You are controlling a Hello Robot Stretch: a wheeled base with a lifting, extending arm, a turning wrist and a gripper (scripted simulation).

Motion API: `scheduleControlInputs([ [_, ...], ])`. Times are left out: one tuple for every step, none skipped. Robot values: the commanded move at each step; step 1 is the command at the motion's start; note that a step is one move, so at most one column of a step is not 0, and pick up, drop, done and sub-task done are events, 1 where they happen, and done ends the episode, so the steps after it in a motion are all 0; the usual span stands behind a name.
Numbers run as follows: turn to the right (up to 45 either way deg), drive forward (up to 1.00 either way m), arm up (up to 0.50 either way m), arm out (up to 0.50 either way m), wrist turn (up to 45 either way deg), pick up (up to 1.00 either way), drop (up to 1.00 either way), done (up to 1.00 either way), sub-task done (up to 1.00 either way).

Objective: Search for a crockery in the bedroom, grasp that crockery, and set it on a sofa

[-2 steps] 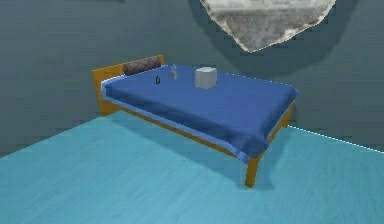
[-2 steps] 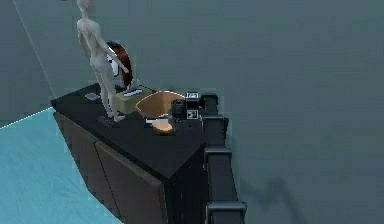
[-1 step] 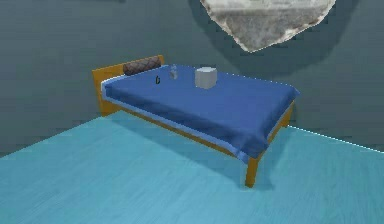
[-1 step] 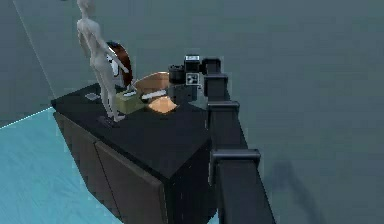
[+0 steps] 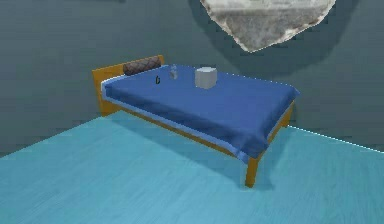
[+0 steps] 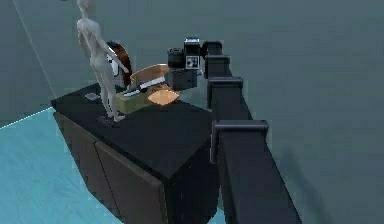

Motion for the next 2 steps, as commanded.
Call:
scheduleControlInputs([
  [0.0, 0.0, 0.0, 0.0, -45.0, 0.0, 0.0, 0.0, 0.0],
  [0.0, 0.0, 0.0, 0.0, -45.0, 0.0, 0.0, 0.0, 0.0],
])
